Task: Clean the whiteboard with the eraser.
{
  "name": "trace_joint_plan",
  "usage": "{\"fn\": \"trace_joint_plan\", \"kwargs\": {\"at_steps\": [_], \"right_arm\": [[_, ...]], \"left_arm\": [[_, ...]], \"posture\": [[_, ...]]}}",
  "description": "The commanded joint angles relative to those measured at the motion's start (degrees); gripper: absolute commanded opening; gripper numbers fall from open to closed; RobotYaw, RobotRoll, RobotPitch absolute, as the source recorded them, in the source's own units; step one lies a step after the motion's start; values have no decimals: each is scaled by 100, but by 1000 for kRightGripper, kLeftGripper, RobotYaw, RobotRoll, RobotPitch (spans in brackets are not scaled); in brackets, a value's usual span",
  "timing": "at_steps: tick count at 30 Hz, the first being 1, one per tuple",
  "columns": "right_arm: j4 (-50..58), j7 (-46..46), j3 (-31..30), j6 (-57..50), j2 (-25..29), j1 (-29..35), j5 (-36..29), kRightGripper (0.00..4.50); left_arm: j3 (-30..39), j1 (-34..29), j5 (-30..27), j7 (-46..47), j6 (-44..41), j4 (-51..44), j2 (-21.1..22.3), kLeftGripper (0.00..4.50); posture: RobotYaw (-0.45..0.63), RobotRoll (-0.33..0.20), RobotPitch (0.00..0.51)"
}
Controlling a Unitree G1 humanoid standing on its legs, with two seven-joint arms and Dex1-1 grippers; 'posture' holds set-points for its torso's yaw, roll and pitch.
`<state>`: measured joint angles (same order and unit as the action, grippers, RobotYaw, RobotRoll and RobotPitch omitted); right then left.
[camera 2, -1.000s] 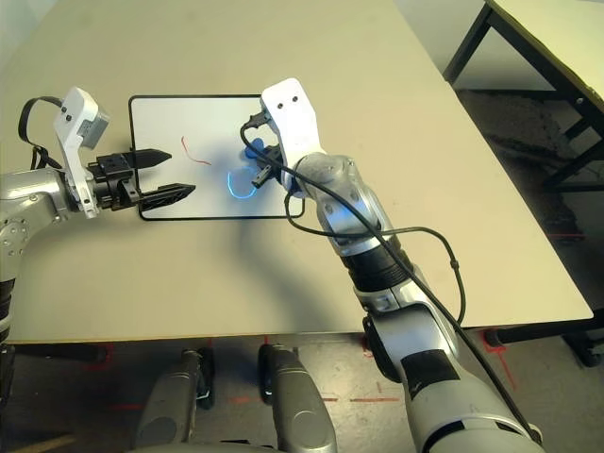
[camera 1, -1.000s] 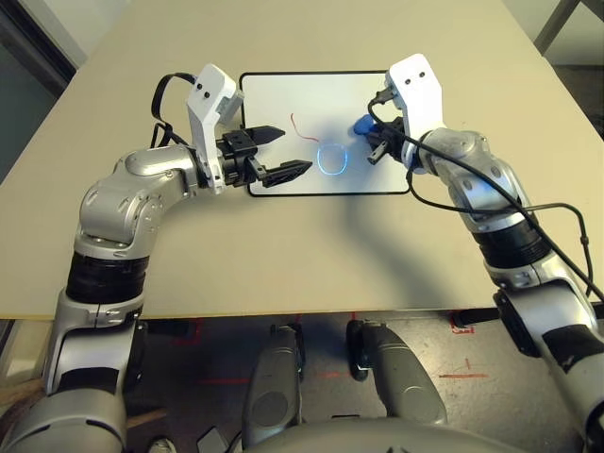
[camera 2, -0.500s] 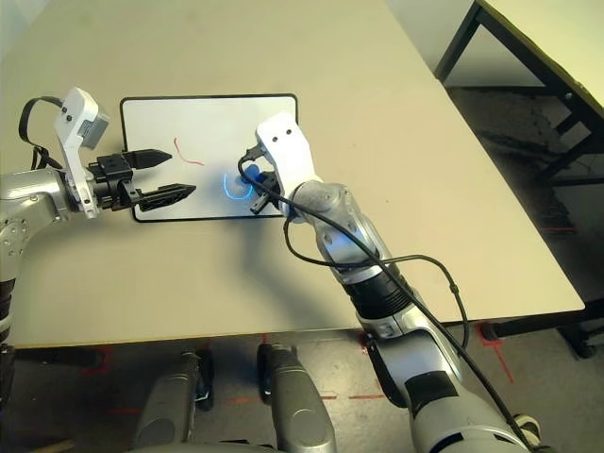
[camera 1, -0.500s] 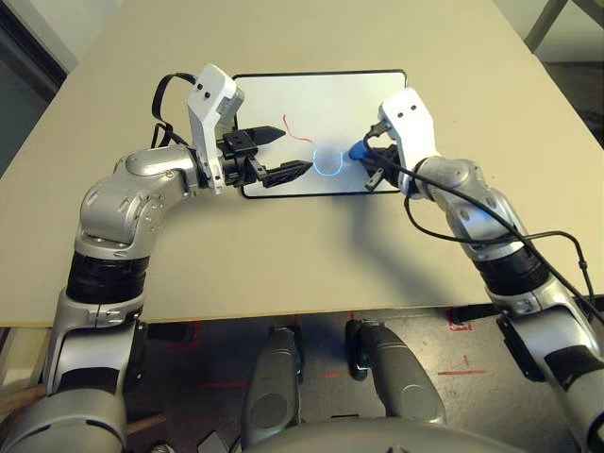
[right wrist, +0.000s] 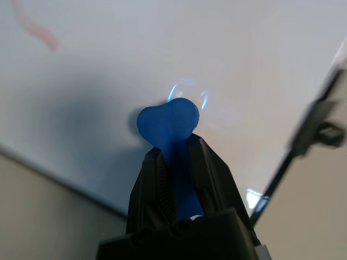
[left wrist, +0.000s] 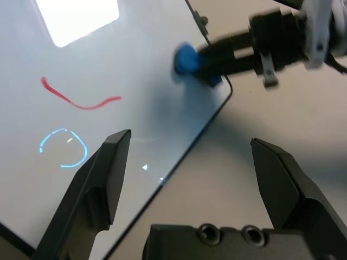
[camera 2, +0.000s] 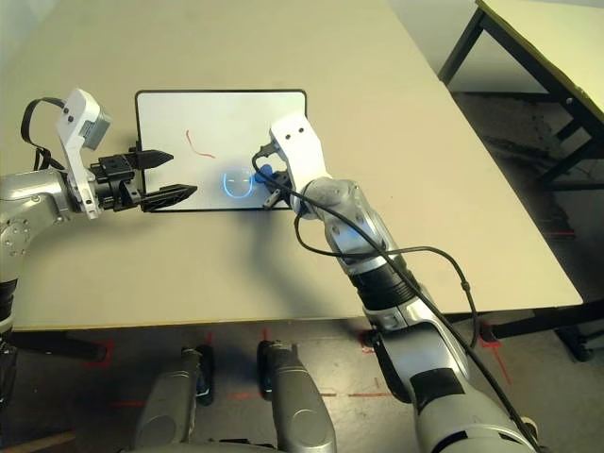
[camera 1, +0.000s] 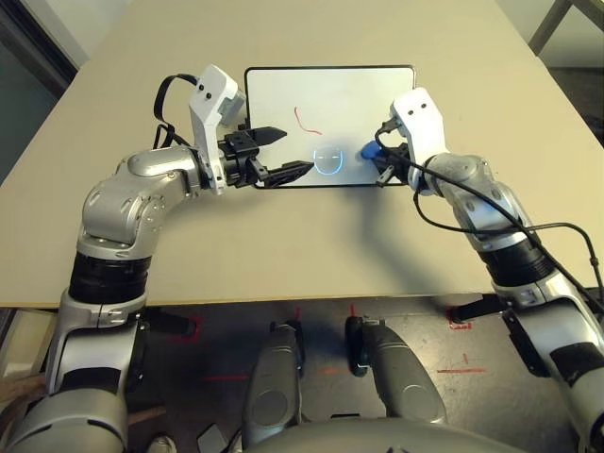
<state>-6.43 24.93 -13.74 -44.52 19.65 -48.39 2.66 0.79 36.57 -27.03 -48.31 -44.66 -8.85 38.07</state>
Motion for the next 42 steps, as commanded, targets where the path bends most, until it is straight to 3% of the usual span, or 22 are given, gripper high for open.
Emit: {"fn": "trace_joint_plan", "kwargs": {"at_steps": [1,12,18,33,42], "right_arm": [[-181,-96,95,53,-143,-97,12,510],[442,225,-130,-307,-554,-284,-82,428],[943,383,-162,-716,-726,-694,-218,421],[1369,727,-734,-1216,-747,-1123,-332,420],[1058,979,-1584,-1006,-638,-1280,-6,420]], "left_arm": [[-77,-17,-3,-45,10,0,1,4500],[20,0,15,-38,-5,31,105,4500],[115,-43,-89,20,-177,-213,201,4500],[290,336,-107,-92,-586,-120,1164,4500],[288,213,-234,-237,-915,-166,1477,4500]], "posture": [[-22,0,261],[-10,0,277],[-4,0,287],[2,0,292],[8,0,296]]}}
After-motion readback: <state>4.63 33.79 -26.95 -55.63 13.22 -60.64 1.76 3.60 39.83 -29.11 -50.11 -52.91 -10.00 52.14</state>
